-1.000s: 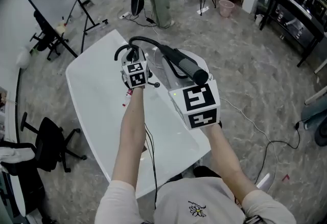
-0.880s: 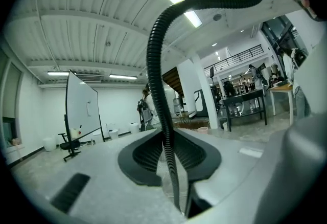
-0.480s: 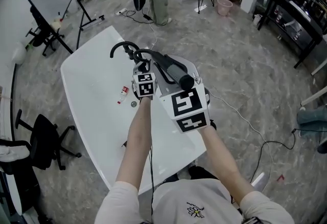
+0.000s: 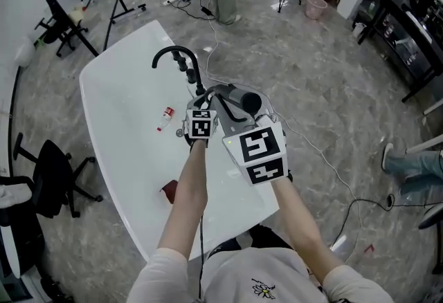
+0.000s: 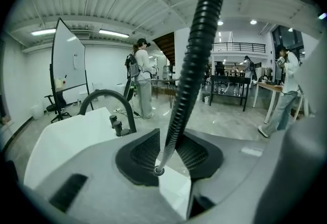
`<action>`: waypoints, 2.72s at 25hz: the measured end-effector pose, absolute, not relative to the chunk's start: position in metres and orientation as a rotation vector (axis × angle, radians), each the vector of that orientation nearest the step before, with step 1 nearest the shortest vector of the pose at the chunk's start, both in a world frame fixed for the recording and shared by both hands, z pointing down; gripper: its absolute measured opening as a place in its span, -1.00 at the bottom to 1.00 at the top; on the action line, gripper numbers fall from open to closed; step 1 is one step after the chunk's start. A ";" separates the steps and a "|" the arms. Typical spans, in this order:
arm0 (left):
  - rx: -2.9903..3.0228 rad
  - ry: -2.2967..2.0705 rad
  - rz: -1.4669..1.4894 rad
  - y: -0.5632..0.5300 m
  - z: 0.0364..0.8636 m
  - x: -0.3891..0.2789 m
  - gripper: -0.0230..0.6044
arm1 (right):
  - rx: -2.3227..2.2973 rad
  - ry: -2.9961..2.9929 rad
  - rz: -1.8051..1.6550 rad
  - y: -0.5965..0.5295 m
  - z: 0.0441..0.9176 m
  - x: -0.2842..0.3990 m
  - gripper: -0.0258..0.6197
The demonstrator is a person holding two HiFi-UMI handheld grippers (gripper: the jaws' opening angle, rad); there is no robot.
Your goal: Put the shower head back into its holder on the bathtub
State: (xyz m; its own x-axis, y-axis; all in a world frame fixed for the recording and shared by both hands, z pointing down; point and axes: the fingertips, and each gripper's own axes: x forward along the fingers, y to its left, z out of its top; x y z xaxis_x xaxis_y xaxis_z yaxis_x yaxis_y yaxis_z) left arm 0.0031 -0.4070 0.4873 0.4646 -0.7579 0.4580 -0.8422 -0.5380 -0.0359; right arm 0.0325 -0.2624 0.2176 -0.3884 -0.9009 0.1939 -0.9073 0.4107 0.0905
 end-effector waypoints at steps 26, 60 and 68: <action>2.346 -1.496 0.428 -0.424 0.581 -0.080 -0.57 | 1.451 -2.298 0.289 -0.379 0.381 0.006 -0.49; 2.230 -1.436 0.338 -0.398 0.677 -0.101 -0.58 | 1.188 -2.015 0.407 -0.456 0.648 -0.015 -0.48; 2.176 -1.436 0.339 -0.389 0.698 -0.108 -0.58 | 1.205 -2.015 0.434 -0.478 0.663 -0.024 -0.49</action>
